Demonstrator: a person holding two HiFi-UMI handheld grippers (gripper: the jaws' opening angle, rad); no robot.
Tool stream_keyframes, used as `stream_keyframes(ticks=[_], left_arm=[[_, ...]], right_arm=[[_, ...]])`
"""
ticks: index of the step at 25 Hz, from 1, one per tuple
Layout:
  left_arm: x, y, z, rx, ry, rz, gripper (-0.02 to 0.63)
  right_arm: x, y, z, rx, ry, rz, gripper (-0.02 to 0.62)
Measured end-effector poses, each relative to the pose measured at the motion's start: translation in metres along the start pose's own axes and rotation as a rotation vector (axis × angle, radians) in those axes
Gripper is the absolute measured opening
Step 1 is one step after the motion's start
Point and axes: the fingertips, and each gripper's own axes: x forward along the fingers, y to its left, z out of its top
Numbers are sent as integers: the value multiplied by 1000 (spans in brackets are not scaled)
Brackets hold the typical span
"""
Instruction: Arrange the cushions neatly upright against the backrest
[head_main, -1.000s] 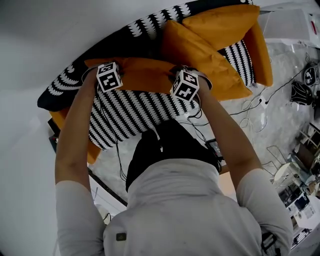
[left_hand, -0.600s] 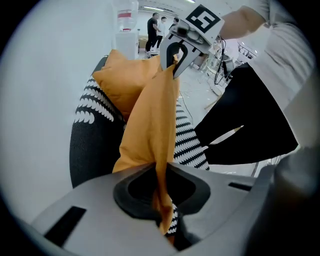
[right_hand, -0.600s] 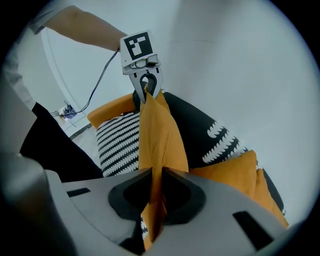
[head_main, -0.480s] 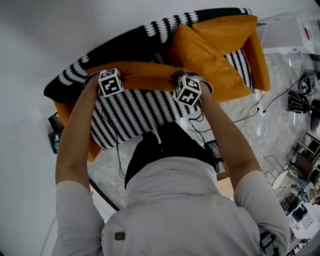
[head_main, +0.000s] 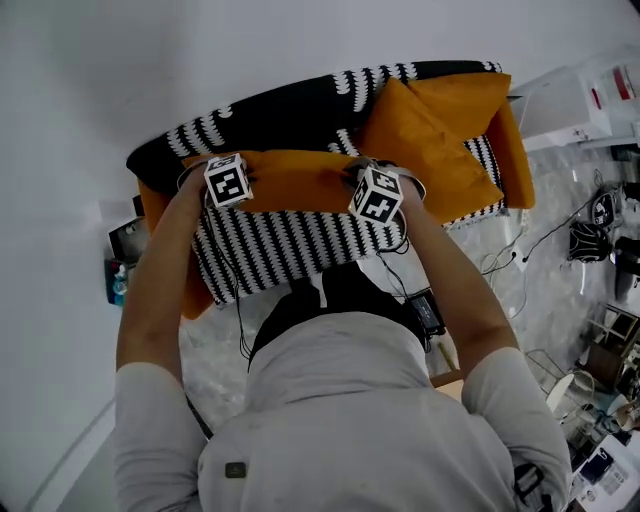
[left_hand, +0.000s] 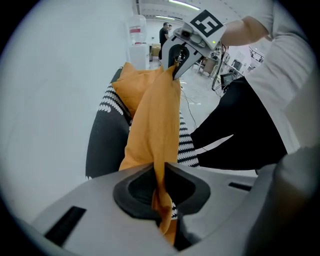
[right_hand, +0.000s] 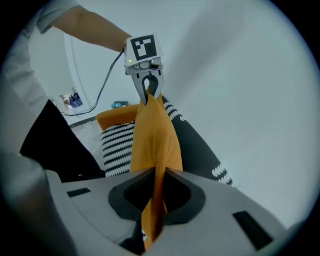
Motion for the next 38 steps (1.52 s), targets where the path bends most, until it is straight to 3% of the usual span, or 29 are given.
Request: stream_keyframes(ticks=[9,15,20,28,31,35,38], left_arm=[[-59,-65,-69,-97,-62,89,41],[-89,-82,-95,-165,-88,127,41],[-99,-86,-106,-217,-89,140,41],[-101,-92,-125,-397,-53,187,41],[-111,-89,-120,-422,-33,225,41],[-109,-95,-124,-507,-15,221,40],[-117,-86,-132,-527,-9,274,41]], right_arm=[[-27,59,79,-109,-36,-15,55],[-32,72,118,-190,-53,3,54],[-28,68,134,-255,-61,40,54],[-19,51,156,-393,-94,110,54],[-16,43,160,-444,-111,142,54],[-14,33,166,-487,-123,168,54],[-8,28,178,-521,-132,181,54]])
